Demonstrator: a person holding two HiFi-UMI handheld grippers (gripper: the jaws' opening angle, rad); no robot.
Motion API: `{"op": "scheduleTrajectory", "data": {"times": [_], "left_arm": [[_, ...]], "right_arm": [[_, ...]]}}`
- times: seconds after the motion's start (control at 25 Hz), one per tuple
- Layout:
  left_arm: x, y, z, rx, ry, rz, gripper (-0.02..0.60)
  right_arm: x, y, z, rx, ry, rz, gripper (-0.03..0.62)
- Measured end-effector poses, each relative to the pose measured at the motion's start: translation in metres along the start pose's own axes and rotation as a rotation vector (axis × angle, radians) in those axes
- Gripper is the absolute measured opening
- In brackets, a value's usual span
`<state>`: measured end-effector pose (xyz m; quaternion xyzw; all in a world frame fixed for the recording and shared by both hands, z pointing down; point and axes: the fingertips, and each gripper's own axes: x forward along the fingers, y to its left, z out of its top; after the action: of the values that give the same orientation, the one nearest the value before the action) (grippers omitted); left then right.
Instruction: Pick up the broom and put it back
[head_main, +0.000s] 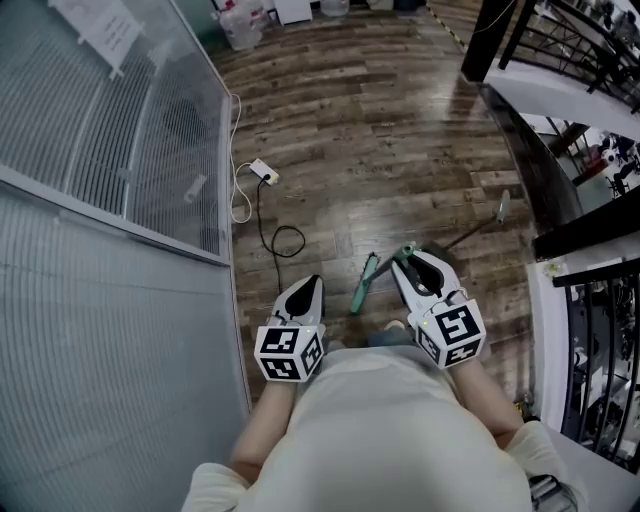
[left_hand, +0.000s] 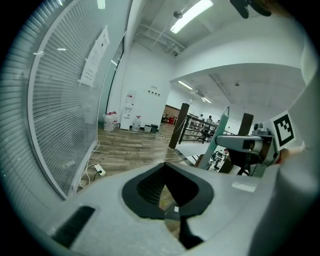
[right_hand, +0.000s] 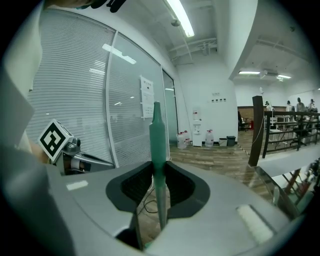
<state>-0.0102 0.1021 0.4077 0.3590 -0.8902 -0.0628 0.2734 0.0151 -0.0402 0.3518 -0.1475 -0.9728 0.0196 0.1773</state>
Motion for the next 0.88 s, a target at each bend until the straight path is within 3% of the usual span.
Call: {"op": "scheduleTrajectory", "data": {"times": [0.44, 0.88], "left_arm": [[-0.057, 0.086, 0.003, -0.084, -0.070, 0.147, 0.008], [-0.121, 0.158, -0.017, -0.168, -0.122, 0.291, 0.007]], "right_arm": [[0.062, 0.083, 0.016, -0.053, 0.017, 0.153, 0.094], [0.114, 0.168, 0.010, -0.116, 0.052, 0.303, 0.094]]}}
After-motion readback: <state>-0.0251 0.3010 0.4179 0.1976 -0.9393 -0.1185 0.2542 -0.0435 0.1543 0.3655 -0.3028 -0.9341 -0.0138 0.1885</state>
